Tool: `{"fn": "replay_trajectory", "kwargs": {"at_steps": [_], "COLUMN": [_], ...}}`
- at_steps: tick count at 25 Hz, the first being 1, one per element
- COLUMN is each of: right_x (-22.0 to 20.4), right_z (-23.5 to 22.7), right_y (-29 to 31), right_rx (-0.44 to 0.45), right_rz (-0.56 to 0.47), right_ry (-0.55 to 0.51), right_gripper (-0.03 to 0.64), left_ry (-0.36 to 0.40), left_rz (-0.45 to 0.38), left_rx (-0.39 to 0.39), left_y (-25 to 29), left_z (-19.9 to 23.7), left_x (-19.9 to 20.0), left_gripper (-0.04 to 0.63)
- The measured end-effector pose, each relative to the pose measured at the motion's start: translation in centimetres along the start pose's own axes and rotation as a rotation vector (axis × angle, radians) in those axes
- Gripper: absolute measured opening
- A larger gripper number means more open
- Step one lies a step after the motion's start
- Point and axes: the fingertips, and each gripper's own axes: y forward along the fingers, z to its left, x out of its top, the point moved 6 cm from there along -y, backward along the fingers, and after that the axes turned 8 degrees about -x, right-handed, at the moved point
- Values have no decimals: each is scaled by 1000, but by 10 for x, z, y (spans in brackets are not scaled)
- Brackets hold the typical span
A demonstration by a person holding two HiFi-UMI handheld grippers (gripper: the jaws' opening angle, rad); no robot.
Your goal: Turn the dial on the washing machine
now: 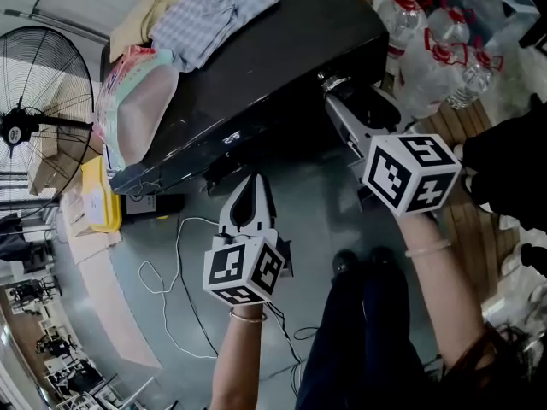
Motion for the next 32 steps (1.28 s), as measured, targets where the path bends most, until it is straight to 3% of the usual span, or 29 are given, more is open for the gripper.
{"fn": "replay_trajectory", "kwargs": {"at_steps": [10, 32], "right_x": [2, -6], "right_z": [7, 39], "right_y": [-14, -65], "right_rx": [12, 83], "right_rz": [25, 92], "right_ry": [-78, -161], "right_gripper": [221, 167], "left_ry": [-4, 24], "left_rz": [-10, -30], "left_rx": [18, 71], "left_y": [-10, -55], "left_z": [-10, -43], "left_x": [5, 14], "left_gripper": [14, 14]}}
